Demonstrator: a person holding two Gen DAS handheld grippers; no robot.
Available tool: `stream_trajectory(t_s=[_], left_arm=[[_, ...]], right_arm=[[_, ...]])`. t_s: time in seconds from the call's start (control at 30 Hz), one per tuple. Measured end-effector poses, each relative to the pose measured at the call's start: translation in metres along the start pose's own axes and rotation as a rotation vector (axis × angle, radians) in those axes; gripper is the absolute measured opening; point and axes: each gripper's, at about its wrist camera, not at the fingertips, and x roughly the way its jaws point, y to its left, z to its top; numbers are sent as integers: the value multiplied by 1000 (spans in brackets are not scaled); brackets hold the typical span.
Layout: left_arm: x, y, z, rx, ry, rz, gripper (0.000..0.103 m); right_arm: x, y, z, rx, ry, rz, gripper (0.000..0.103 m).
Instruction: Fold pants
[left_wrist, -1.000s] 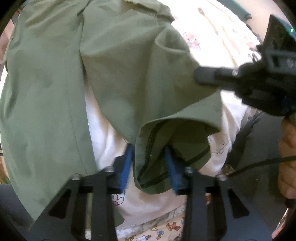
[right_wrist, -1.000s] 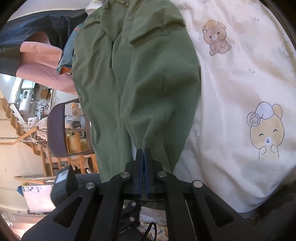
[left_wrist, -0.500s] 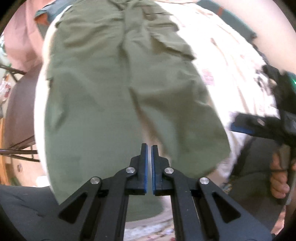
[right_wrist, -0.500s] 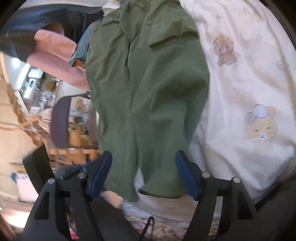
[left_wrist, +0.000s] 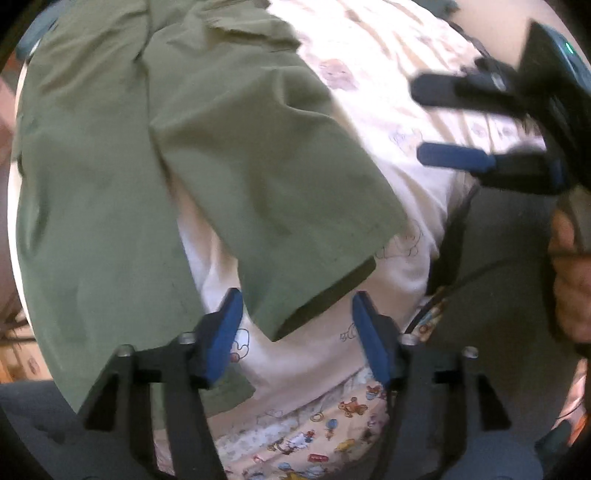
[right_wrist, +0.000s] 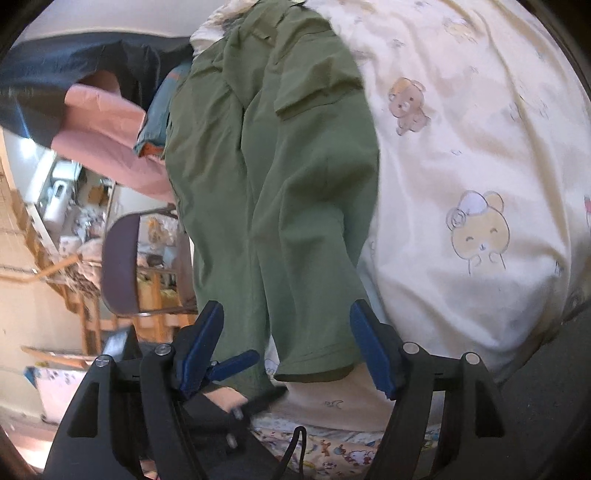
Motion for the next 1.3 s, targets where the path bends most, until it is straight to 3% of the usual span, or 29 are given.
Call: stream_trajectory(t_s=[0.2,0.27,0.33,0.4,0.47,0.57,0.67,0.77,0.83,1.0,1.13,1.3], left_arm=[[29,1,6,27,20,106,57],[35,-1,8,57,27,112,40],[28,-2,8,73,-9,110,5],[14,-4,7,103,-87,113,1],[-8,1,5,87,-161,96,0],[-50,27,8,-16,-221,82,0],[-86,54,14,-83,-287,133,0],[-104,81,15,-120,-308,233,0],[-105,98,18,-144,-304,276,0],[-96,118,12,-195,-276,281,0],[-91,117,11,-203,-276,279,0],[-91,116,14,-203,-277,272,0]], right_arm=[[2,-1,2,17,-7,21,74],[3,-1,1,10,-7,17,74],[2,0,1,4,-12,13,74],[1,0,1,6,-25,11,74],[0,-2,2,15,-34,12,74],[-2,-4,2,25,-50,12,74],[-3,-3,1,26,-64,11,74],[2,1,2,13,-55,-16,74],[6,6,0,-14,-44,-50,74],[34,21,-12,-86,67,-105,74],[74,24,-32,-42,152,-69,73],[111,67,-58,-329,171,-258,72]])
